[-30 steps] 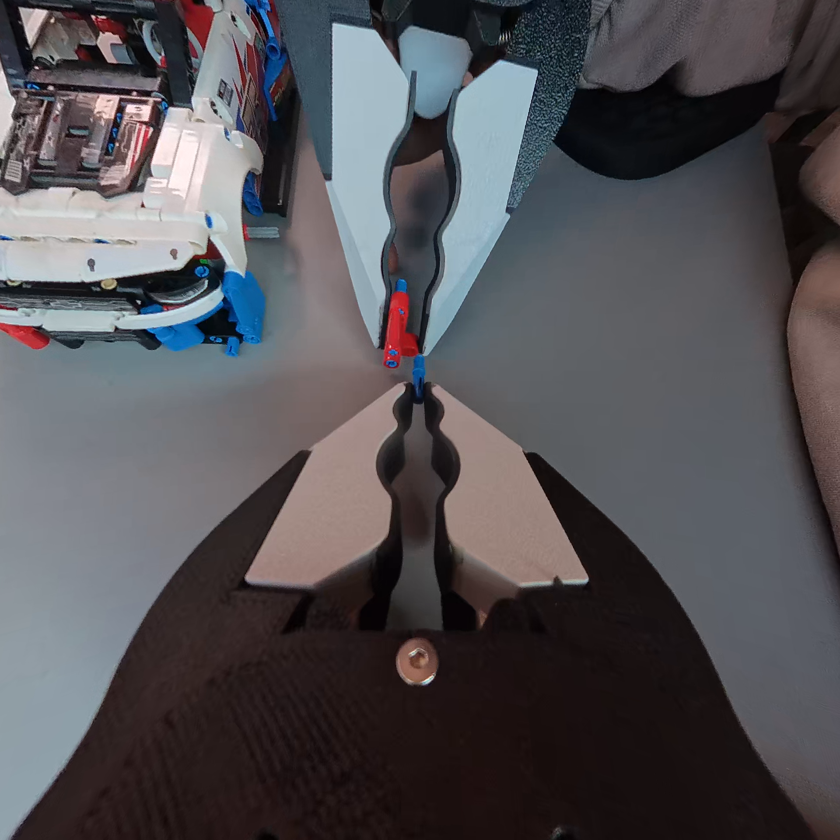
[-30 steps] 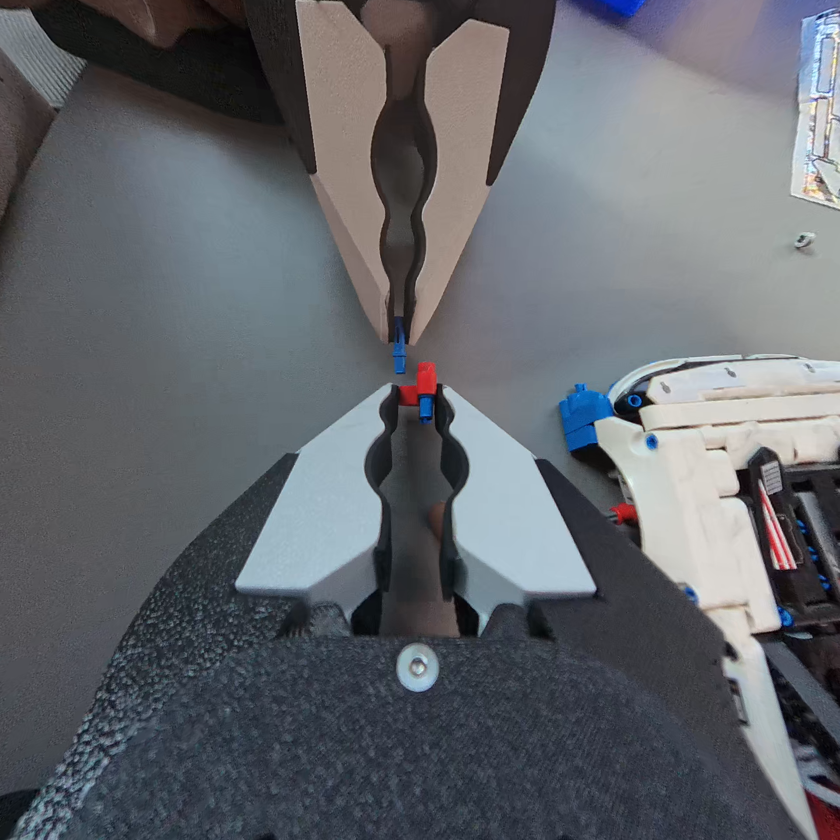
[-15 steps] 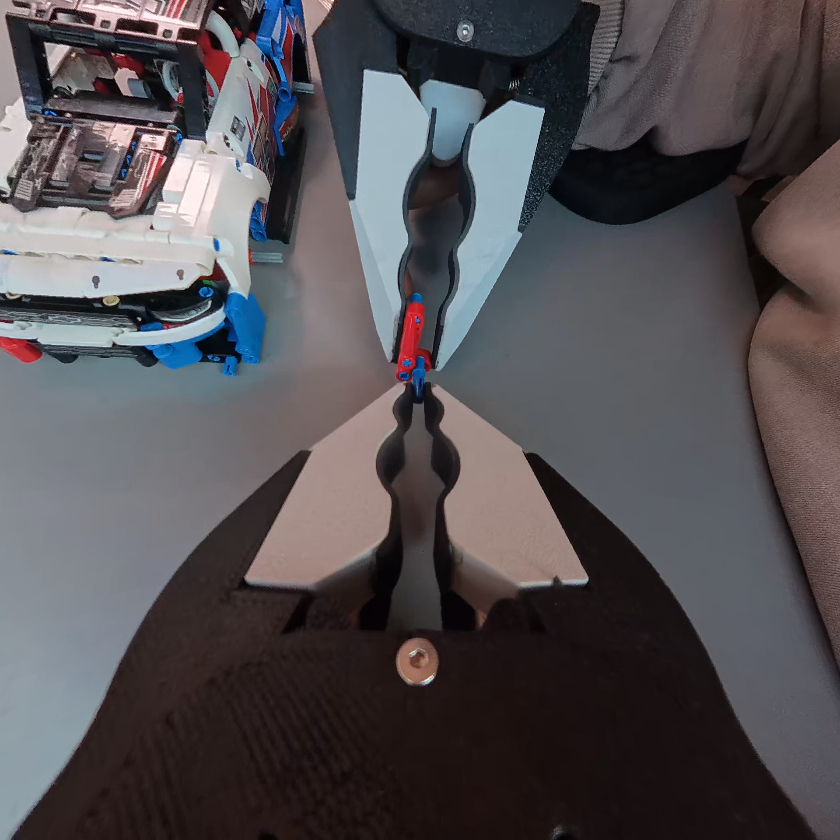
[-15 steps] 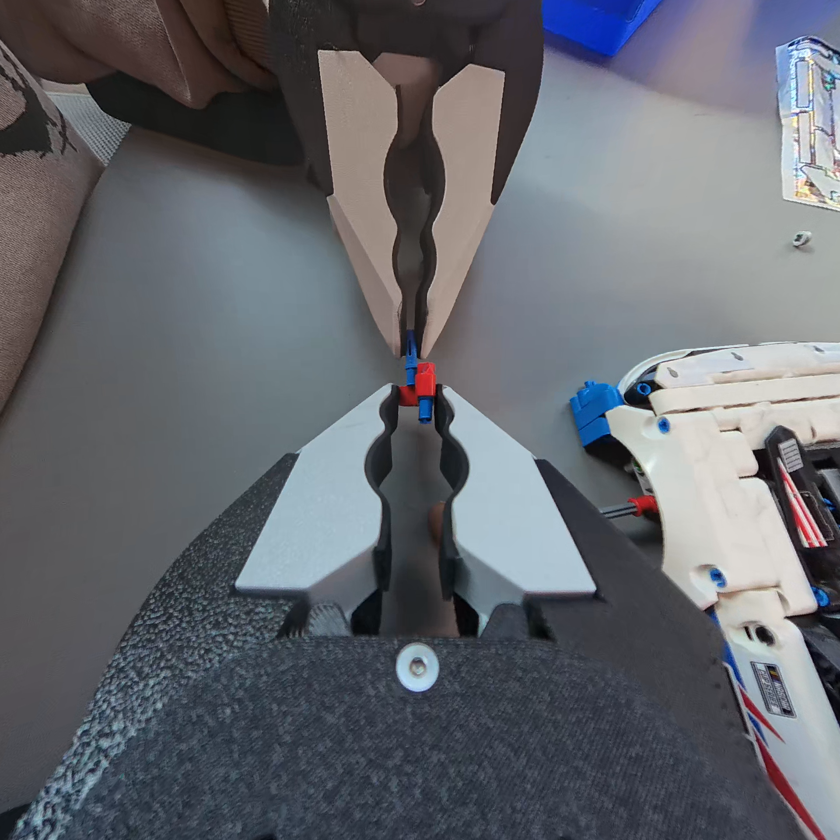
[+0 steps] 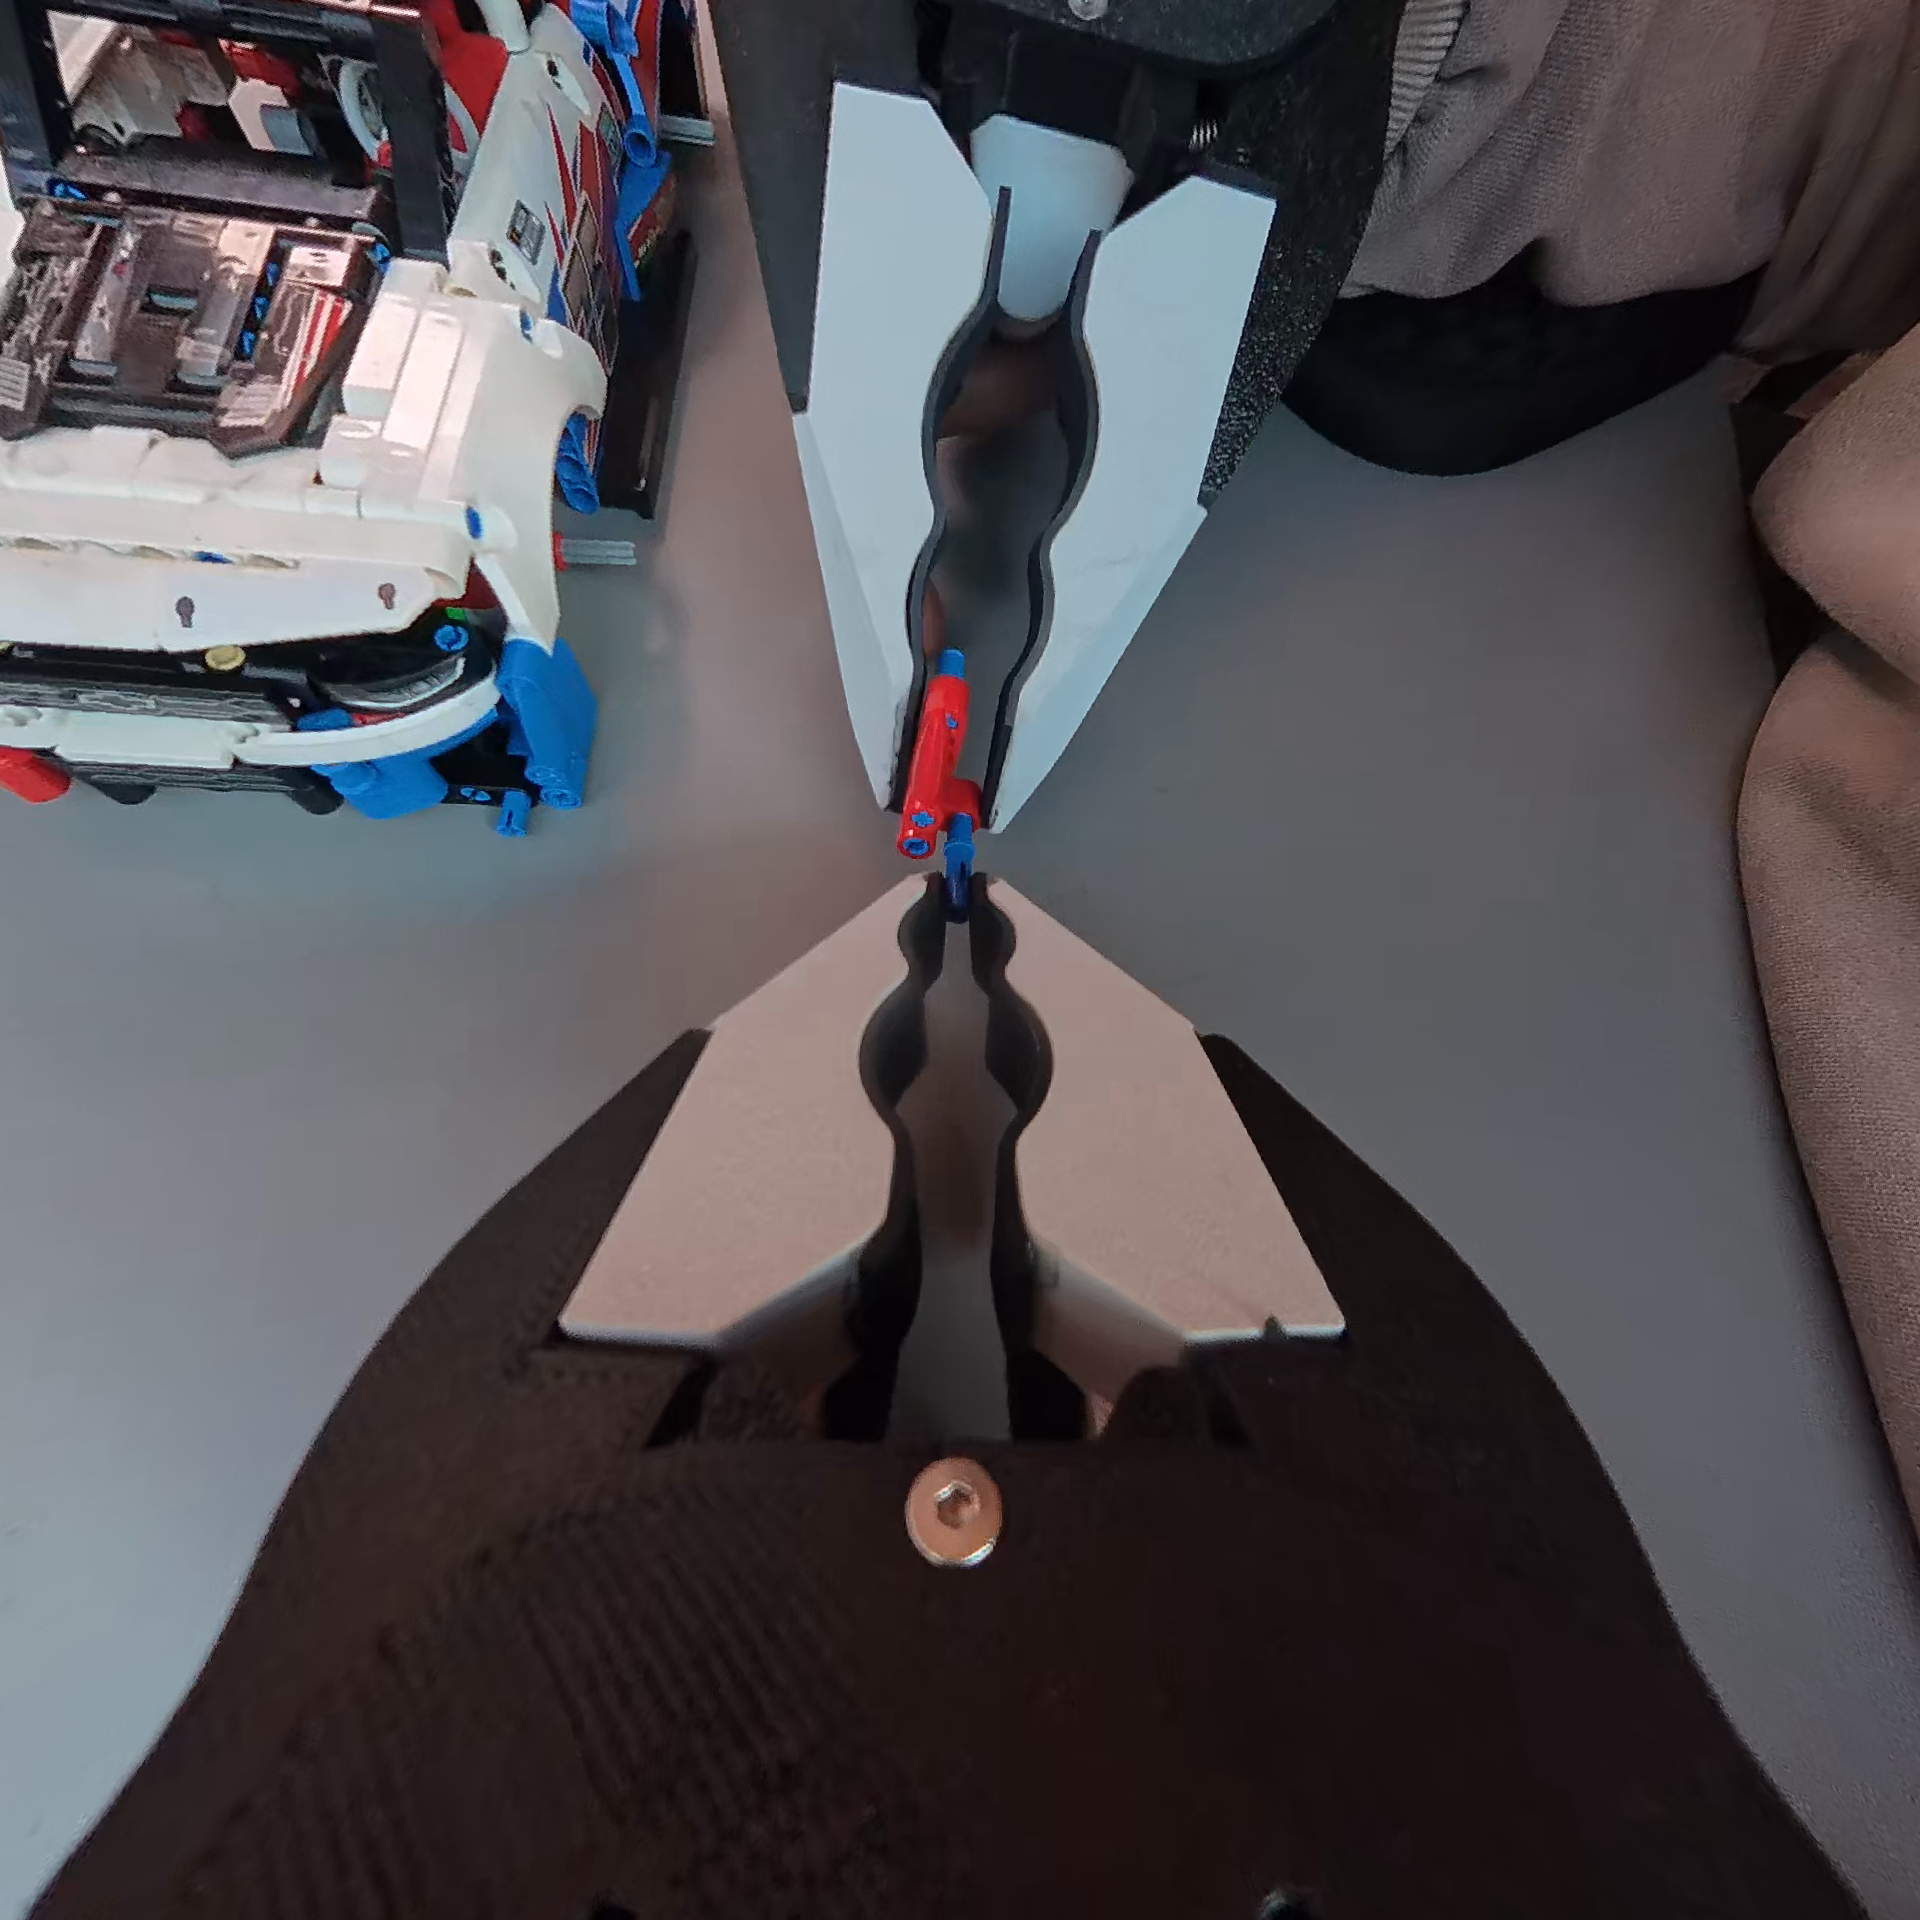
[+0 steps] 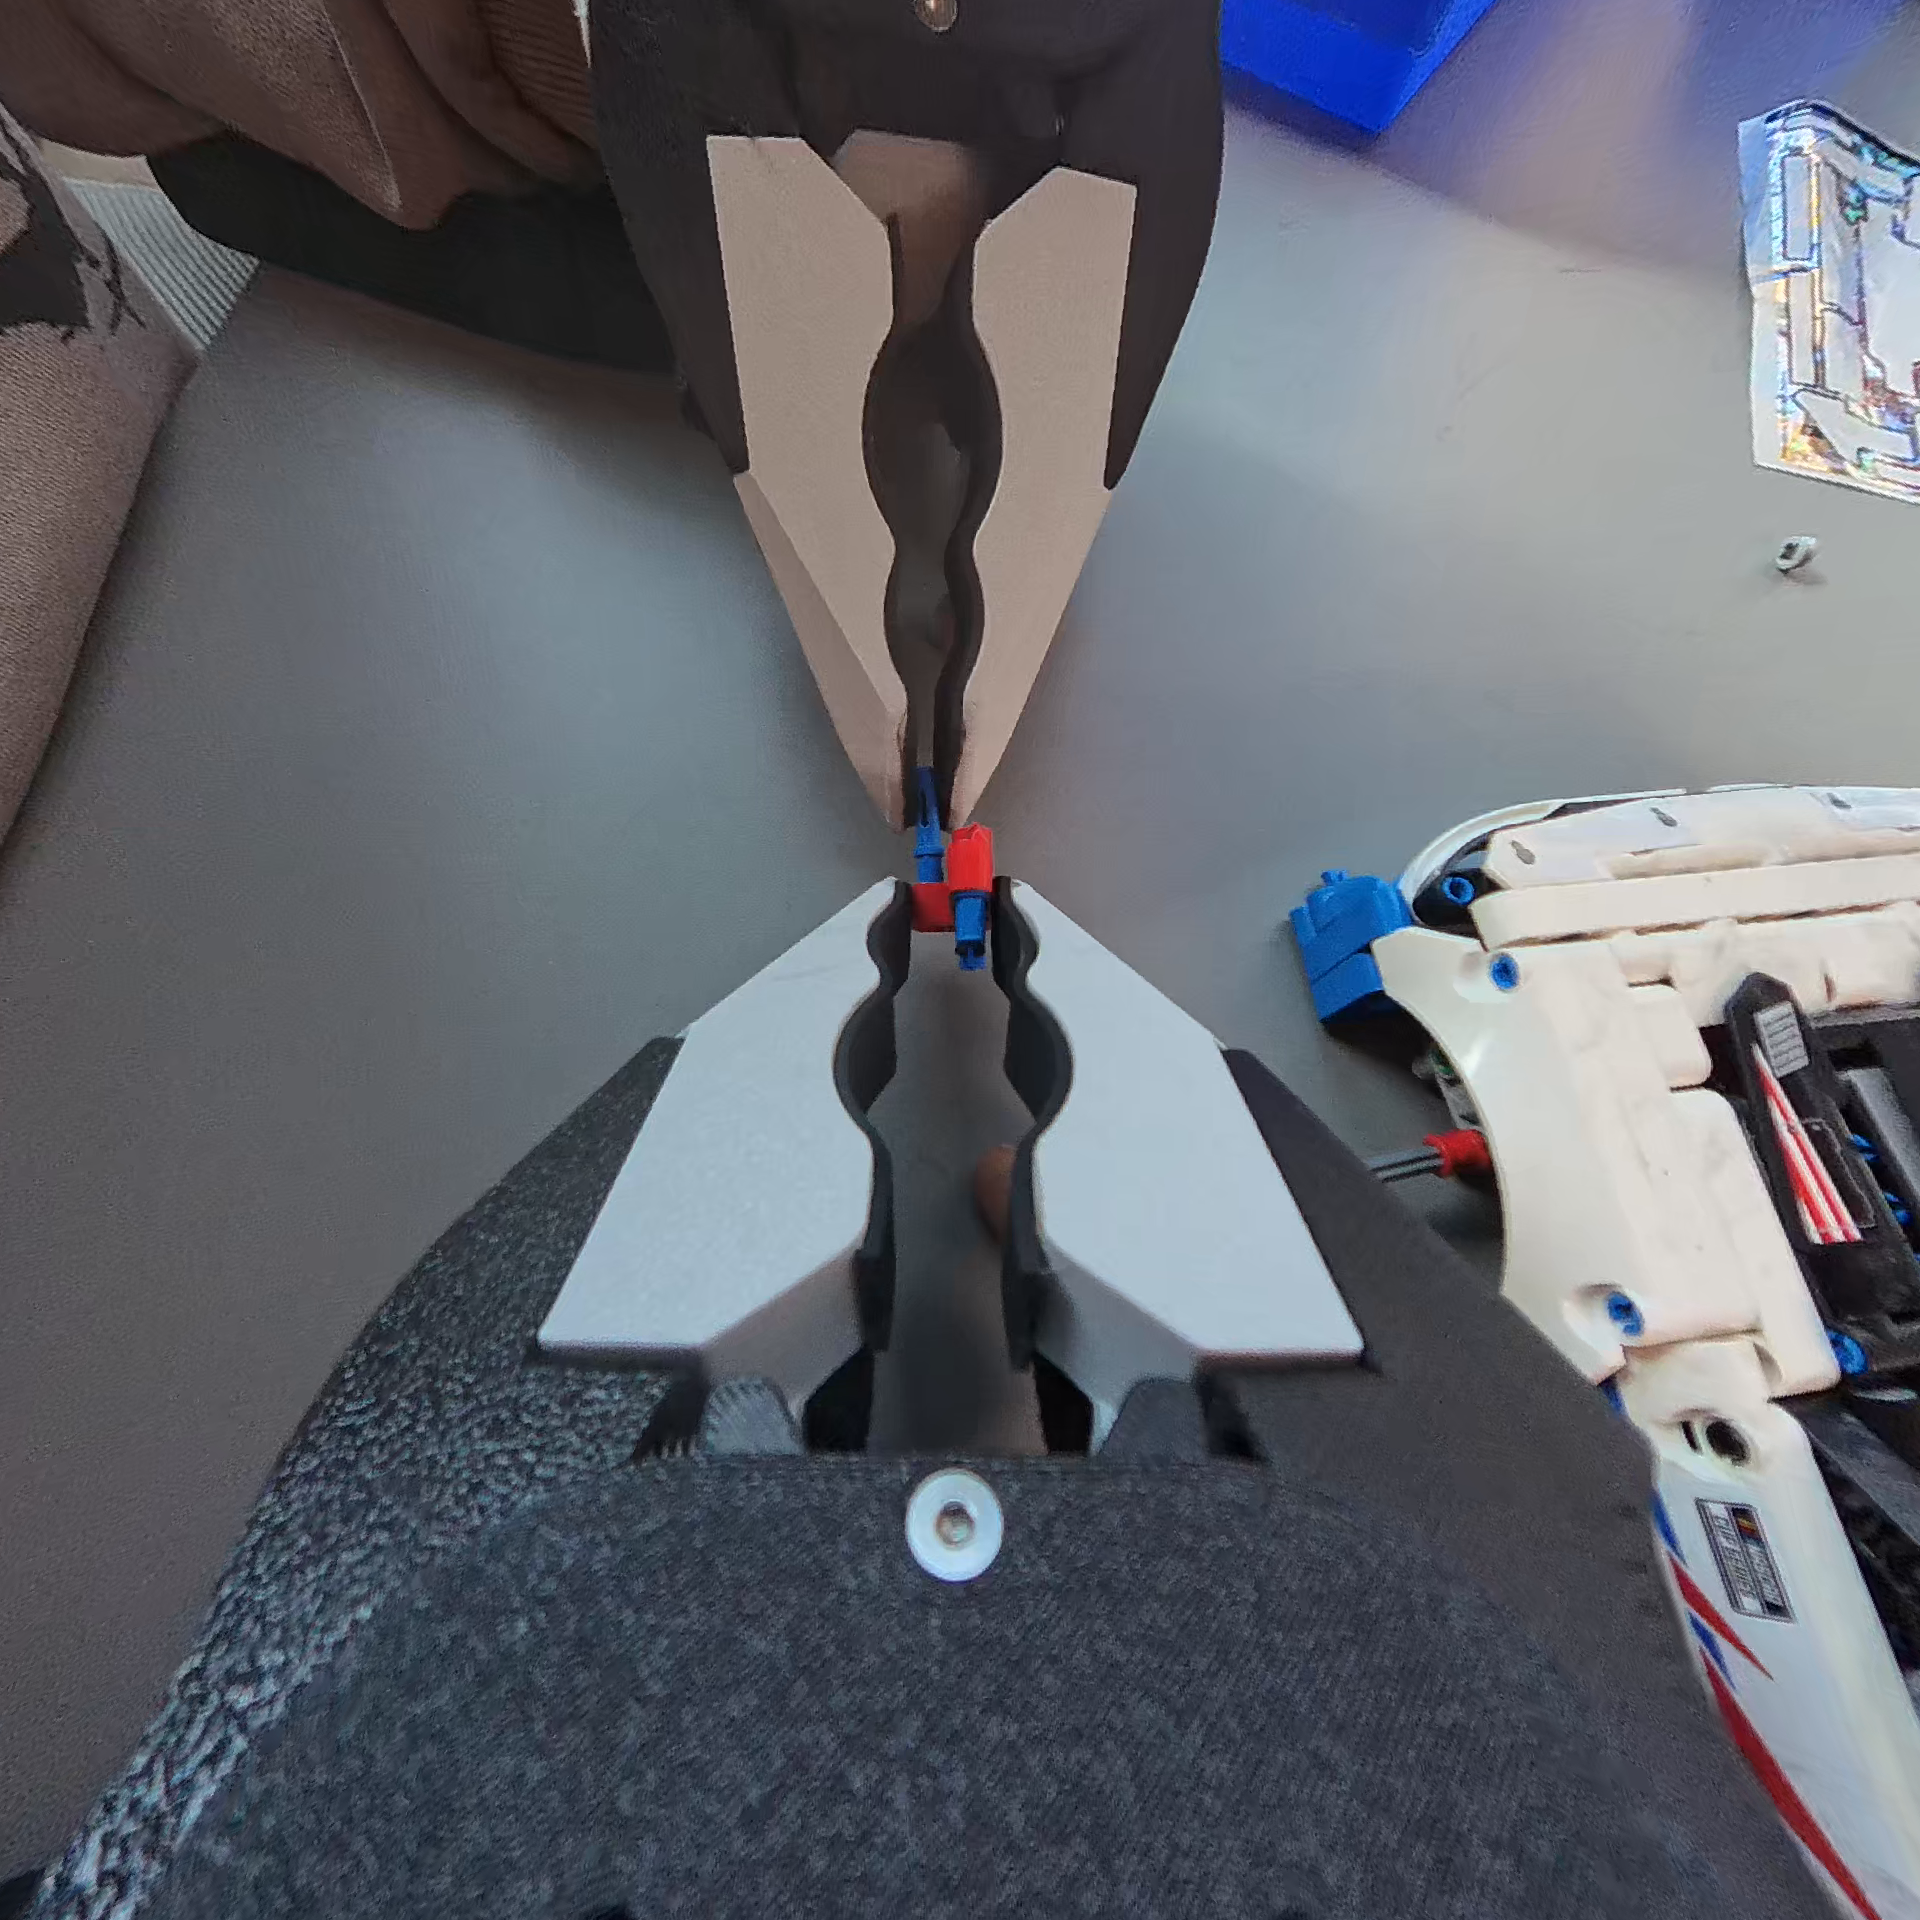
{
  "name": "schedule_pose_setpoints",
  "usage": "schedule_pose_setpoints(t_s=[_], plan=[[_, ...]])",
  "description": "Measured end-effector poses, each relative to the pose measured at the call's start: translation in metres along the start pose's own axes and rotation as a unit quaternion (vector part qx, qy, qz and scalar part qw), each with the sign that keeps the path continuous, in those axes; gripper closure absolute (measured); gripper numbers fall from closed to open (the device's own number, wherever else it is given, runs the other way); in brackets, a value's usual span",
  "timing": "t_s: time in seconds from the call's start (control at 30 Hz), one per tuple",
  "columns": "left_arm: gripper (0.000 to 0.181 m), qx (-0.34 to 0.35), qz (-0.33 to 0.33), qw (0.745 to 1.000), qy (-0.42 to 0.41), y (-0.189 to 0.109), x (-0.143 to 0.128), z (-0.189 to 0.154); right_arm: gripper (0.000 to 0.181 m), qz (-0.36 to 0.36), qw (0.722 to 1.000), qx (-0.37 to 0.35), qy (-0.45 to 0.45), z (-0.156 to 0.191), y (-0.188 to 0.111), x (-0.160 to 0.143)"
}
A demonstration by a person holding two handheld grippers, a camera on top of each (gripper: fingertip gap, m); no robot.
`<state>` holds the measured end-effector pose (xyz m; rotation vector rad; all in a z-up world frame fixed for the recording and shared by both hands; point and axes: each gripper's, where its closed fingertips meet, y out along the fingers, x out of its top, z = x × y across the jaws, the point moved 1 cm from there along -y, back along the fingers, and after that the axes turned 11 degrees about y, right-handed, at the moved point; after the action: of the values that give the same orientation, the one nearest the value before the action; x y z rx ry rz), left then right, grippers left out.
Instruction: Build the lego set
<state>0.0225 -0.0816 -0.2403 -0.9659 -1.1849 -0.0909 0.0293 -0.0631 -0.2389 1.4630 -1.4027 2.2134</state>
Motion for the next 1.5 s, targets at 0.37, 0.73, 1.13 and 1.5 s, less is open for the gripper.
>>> schedule_pose_setpoints(t_s=[0.37, 0.73, 1.13, 1.5], plan=[[0.179, 0.004, -0.076, 0.997, 0.015, -0.009, 0.02, 0.0, 0.169, -0.079, 0.995, 0.033, 0.056, 0.004, -0.012, 0.014], [0.179, -0.003, -0.294, 0.953, -0.067, -0.049, 0.072, 0.01, 0.169, -0.283, 0.951, 0.073, 0.102, 0.003, -0.054, 0.064], [0.179, -0.026, -0.217, 0.965, -0.145, -0.034, 0.052, 0.012, 0.169, -0.193, 0.979, -0.052, -0.034, 0.0, -0.037, 0.045], [0.179, -0.047, -0.261, 0.911, -0.316, -0.033, 0.048, 0.028, 0.169, -0.195, 0.964, -0.166, -0.077, -0.013, -0.037, 0.051]])
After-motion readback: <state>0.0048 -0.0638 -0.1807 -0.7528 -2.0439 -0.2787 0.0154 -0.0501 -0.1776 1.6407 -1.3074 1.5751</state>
